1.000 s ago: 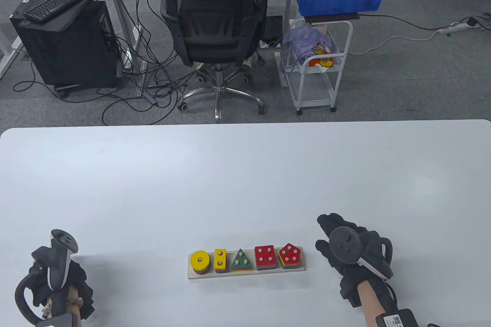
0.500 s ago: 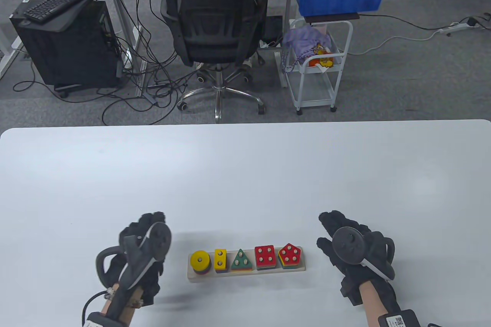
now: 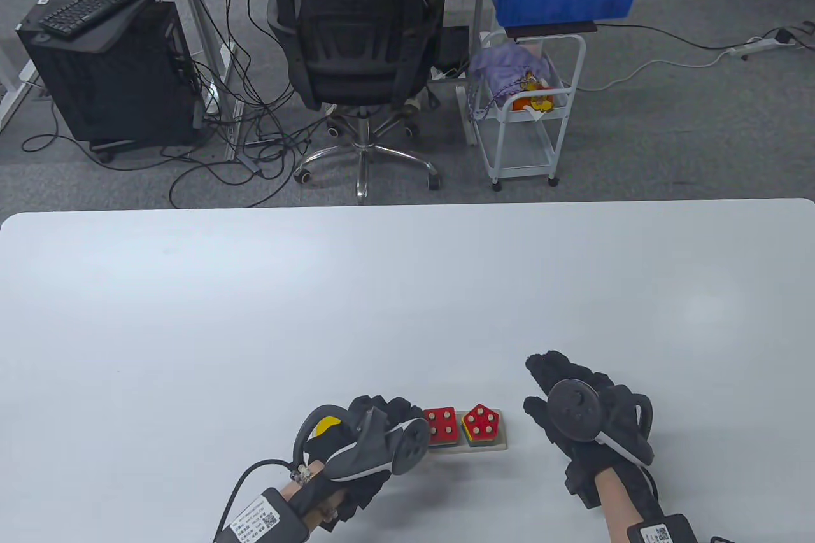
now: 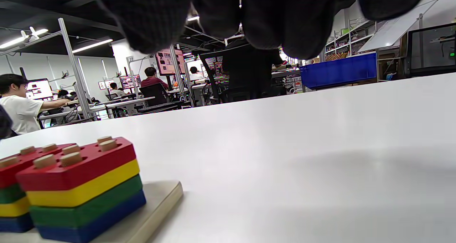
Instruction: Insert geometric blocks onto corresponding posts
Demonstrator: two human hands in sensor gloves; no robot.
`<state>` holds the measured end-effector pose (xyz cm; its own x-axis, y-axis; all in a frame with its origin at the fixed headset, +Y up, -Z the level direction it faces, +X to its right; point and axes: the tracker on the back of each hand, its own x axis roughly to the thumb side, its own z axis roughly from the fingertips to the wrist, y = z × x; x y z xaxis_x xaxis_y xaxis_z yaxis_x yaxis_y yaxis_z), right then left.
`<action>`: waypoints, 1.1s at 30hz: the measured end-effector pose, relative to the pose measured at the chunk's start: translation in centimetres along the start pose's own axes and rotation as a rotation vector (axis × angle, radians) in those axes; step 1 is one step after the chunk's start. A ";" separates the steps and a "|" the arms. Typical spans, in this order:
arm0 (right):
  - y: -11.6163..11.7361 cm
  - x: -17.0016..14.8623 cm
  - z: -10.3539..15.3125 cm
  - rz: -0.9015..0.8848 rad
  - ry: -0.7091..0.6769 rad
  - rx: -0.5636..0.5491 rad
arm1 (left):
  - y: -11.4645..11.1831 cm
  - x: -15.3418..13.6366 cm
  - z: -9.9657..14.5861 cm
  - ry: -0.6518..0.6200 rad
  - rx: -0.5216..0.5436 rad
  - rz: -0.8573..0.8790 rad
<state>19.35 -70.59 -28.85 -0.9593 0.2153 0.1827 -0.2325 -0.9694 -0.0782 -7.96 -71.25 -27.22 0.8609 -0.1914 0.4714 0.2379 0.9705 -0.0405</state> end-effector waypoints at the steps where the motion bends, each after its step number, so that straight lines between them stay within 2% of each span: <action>1: 0.0 0.0 0.0 0.000 -0.001 0.001 | -0.1 0.1 -0.1 -0.004 -0.005 0.003; 8: 0.1 0.3 0.0 0.007 -0.011 0.007 | -0.4 0.0 -0.9 0.020 -0.009 0.040; 15: 0.1 0.5 0.1 0.011 -0.018 0.013 | -1.5 -0.4 -1.5 0.035 -0.064 0.031; 19: 0.1 0.6 0.2 0.009 -0.024 0.012 | -1.0 -1.9 -0.9 0.102 -0.049 0.088; 23: 0.1 1.2 0.6 0.010 -0.048 0.014 | 0.1 -5.6 0.9 0.207 0.003 0.264; 27: -0.3 1.2 1.7 0.032 -0.051 -0.016 | 0.6 -11.1 4.4 0.398 0.138 0.376; 30: -0.6 0.2 2.7 0.027 -0.037 -0.025 | -0.6 -14.6 6.9 0.531 0.187 0.422; 33: 0.0 -1.4 3.4 0.039 0.005 0.012 | -2.8 -17.0 8.0 0.614 0.125 0.422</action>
<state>21.25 -71.31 -25.78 -0.9684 0.1779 0.1750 -0.1931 -0.9784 -0.0738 -26.88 -69.55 -28.03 0.9721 0.1884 -0.1395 -0.1890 0.9819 0.0092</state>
